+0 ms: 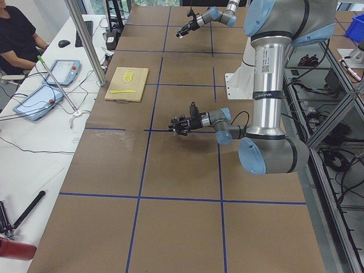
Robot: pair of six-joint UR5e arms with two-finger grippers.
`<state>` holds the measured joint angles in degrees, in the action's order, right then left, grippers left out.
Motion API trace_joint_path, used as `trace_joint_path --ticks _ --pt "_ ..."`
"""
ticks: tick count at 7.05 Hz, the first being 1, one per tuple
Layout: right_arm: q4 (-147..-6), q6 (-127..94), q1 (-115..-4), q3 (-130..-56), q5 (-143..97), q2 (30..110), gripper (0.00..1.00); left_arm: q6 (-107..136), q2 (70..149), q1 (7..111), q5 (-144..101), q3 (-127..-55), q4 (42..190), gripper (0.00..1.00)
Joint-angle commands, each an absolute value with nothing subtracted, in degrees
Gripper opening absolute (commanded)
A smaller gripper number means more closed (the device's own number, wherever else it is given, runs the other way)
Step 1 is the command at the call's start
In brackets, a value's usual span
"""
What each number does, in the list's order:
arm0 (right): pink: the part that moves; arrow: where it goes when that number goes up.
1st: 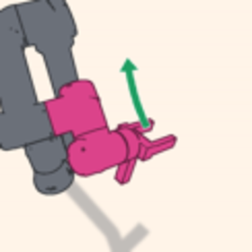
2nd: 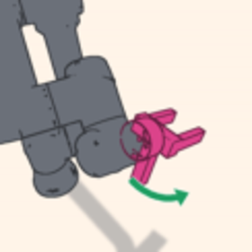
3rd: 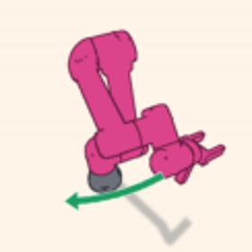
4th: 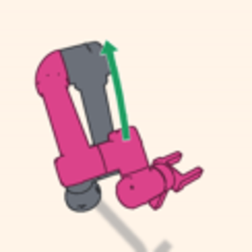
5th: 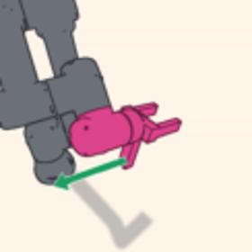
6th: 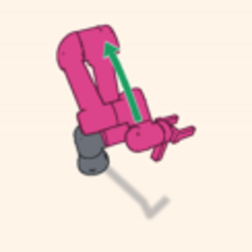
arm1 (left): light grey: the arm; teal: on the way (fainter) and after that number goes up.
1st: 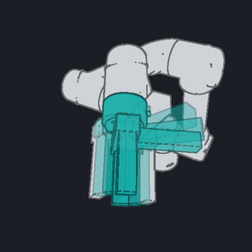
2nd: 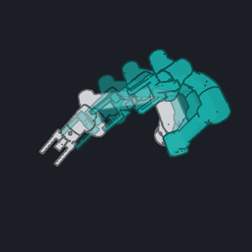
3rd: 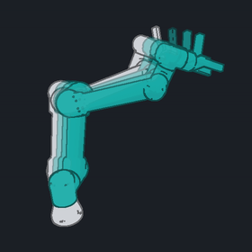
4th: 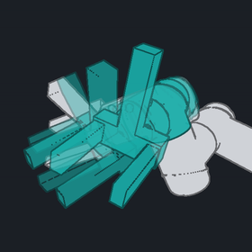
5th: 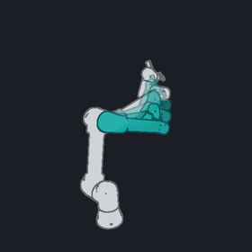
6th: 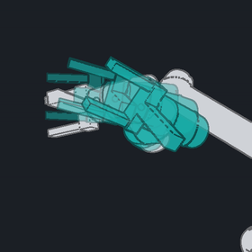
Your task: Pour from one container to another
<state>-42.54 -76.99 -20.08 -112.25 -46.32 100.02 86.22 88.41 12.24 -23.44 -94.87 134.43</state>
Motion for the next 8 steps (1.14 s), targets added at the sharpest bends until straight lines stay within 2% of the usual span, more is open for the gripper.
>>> trace_joint_path --ticks 1,4,6,7,8 --pt "-42.6 -77.0 -19.3 -112.2 -45.5 100.0 0.00 86.2 88.7 12.0 -23.6 -94.9 134.4 0.00" --pt "-42.6 -77.0 -18.1 -112.1 -44.2 100.0 0.00 86.2 89.6 11.0 -23.8 -94.0 134.3 0.13" --pt "-42.6 -77.0 -17.9 -112.1 -44.2 99.9 0.00 86.2 89.6 11.0 -23.8 -93.5 134.3 0.14" --pt "-42.6 -77.0 -17.8 -112.1 -44.2 99.9 0.00 86.2 89.6 11.0 -23.8 -93.4 134.3 0.19" --pt "-42.6 -77.0 -17.7 -112.1 -44.1 99.9 0.00 86.1 89.5 11.0 -23.8 -93.4 134.3 0.28"
